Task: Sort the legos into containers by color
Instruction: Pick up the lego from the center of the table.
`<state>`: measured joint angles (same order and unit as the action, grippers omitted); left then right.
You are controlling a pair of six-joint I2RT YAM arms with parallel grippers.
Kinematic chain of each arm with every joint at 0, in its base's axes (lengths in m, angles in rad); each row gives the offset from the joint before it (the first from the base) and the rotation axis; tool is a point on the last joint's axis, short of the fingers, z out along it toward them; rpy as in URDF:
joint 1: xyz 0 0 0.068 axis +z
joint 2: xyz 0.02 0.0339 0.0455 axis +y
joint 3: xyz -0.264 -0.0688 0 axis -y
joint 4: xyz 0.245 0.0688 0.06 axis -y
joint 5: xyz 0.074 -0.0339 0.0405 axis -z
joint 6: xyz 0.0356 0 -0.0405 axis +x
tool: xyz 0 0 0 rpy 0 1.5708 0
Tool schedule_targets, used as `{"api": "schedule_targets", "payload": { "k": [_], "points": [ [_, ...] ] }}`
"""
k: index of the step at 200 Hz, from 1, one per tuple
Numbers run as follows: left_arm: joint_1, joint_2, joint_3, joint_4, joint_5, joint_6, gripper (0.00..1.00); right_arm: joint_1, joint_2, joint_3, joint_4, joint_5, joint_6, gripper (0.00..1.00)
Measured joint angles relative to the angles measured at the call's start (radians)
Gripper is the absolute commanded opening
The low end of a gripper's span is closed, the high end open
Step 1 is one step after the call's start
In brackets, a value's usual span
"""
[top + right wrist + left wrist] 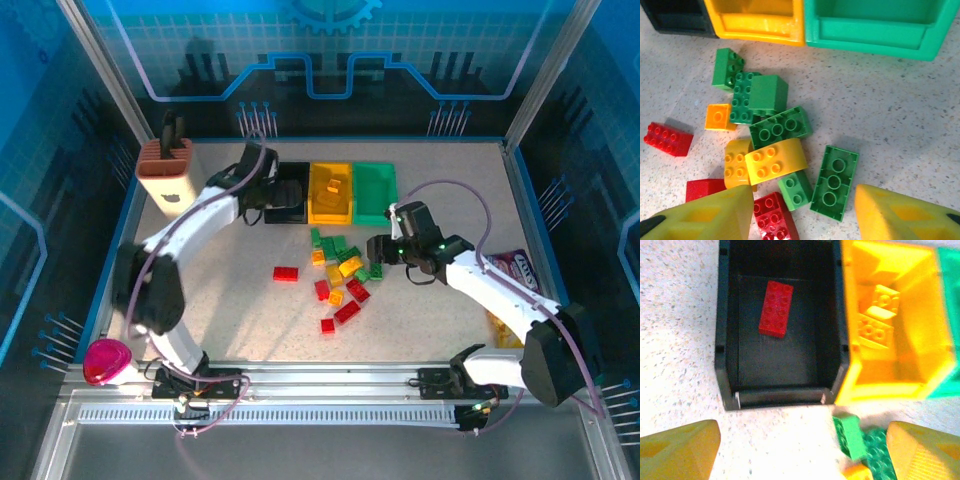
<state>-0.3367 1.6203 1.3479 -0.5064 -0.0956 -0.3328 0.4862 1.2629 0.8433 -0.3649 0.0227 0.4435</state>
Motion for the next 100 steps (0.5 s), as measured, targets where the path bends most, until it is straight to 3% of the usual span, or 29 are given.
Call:
{"api": "schedule_targets", "payload": {
  "k": [37, 78, 100],
  "points": [
    [-0.079, -0.238, -0.222, 0.017, -0.005, -0.040, 0.89, 0.006, 0.013, 0.009, -0.001, -0.001, -0.019, 0.63],
    [-0.223, -0.248, -0.425, -0.008, -0.045, -0.135, 0.90, 0.006, 0.073, 0.069, 0.005, 0.000, -0.015, 0.65],
    [-0.264, -0.206, -0.454, -0.017, -0.051, -0.179, 0.90, 0.007, 0.091, 0.079, 0.008, 0.000, -0.005, 0.65]
  ]
}}
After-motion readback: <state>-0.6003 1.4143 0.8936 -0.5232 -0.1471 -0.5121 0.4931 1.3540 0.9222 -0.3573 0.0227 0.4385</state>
